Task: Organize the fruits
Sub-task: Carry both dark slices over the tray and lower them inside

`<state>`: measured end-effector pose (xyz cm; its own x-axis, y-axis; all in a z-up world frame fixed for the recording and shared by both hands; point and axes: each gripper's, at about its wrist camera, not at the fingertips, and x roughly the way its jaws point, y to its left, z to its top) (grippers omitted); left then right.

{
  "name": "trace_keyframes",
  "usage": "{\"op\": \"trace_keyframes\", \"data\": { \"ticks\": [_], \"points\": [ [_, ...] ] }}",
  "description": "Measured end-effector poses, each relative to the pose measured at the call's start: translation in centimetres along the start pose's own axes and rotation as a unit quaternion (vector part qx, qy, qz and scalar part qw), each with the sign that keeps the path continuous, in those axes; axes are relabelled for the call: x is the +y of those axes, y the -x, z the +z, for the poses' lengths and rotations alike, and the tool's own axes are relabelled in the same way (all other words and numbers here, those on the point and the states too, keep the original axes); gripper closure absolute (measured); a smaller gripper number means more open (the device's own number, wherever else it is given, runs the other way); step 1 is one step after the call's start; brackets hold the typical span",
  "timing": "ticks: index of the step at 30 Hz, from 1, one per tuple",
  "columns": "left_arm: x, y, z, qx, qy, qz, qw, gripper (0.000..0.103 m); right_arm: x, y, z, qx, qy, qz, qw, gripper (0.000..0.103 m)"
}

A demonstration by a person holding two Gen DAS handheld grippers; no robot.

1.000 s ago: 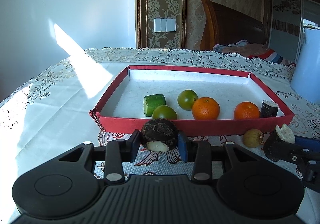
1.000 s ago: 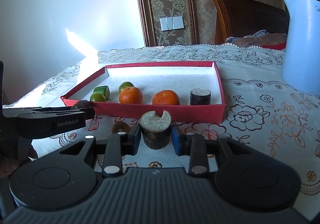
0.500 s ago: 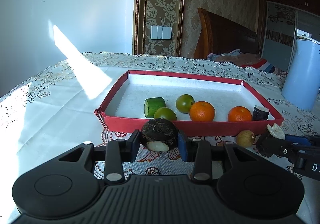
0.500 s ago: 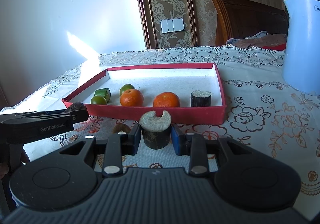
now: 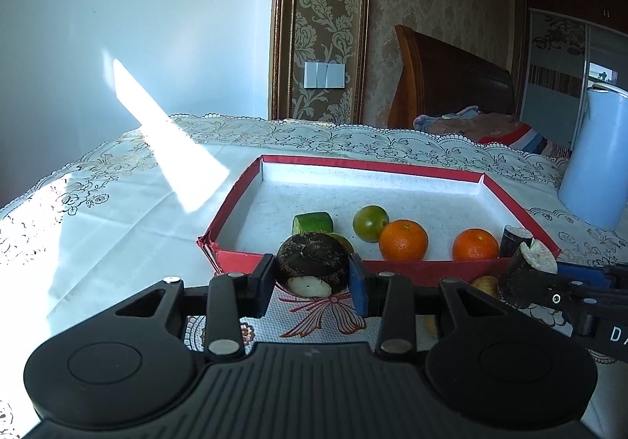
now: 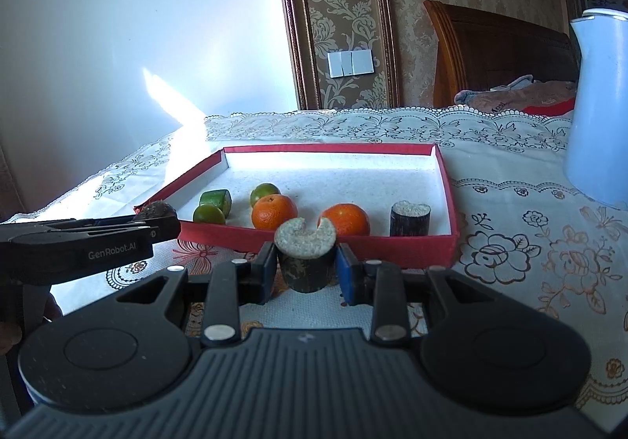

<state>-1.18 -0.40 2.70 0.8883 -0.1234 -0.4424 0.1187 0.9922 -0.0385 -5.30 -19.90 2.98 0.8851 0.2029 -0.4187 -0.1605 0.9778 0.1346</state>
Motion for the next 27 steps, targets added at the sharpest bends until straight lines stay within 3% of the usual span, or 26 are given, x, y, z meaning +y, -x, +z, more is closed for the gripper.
{"op": "trace_keyframes", "data": {
  "ticks": [11, 27],
  "points": [
    [0.3, -2.8, 4.0, -0.009, -0.004, 0.038, 0.9992, 0.065, 0.4, -3.1, 3.5, -0.001, 0.018, -0.012, 1.000, 0.072],
    [0.5, -7.0, 3.9, 0.028, 0.001, 0.053, 0.9982, 0.065, 0.0, -7.1, 3.5, 0.018, 0.018, -0.030, 0.999, 0.072]
  ]
}}
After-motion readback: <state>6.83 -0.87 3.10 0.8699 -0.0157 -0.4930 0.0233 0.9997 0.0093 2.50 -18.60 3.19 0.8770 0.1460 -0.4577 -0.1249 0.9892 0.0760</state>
